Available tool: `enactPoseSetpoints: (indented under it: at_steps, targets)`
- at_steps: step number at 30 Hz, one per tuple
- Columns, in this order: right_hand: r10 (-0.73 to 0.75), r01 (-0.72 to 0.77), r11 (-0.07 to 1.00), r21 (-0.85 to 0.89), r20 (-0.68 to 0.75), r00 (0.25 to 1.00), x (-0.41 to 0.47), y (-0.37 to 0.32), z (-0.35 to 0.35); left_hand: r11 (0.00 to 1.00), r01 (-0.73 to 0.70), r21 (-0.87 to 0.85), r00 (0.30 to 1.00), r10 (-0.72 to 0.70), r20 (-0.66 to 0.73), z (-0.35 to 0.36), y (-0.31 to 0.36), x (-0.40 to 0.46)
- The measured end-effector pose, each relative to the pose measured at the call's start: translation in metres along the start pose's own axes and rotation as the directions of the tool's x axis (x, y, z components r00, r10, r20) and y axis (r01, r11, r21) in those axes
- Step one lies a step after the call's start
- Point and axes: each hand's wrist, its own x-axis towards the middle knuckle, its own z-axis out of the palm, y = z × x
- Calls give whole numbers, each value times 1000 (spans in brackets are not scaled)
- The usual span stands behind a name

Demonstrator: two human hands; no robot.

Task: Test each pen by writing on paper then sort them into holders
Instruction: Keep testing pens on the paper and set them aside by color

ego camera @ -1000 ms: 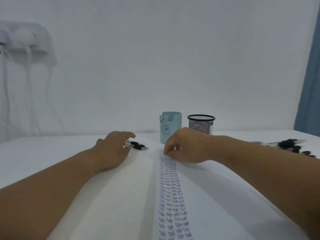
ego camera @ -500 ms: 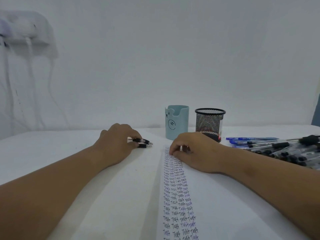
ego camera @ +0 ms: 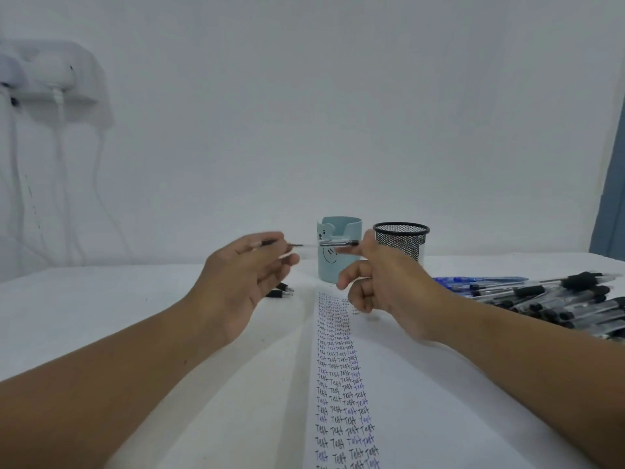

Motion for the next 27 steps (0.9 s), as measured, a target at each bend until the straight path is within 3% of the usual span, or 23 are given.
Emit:
enactPoseSetpoints:
  at_steps: [4,7,12,23,27]
  targets:
    - [77,-96,938,332,68,995,-1,-13,-6,903,-51,427,995,11,95,1,-10,-8]
    - [102,-154,892,425,144,984,-2,-18,-5,882,-74,465,990,10,138,6,-11,-13]
    - [76,-143,943,301,223,972,-5,-17,1,862,-99,497,986,16,167,9,-11,-17]
    - [-8,0,938,348,24,1000,1,-13,-5,879,-83,470,993,35,111,6,-14,-9]
    - [-57,50,988,148,47,997,-3,-8,2,866,-129,484,987,62,151,7,-16,-11]
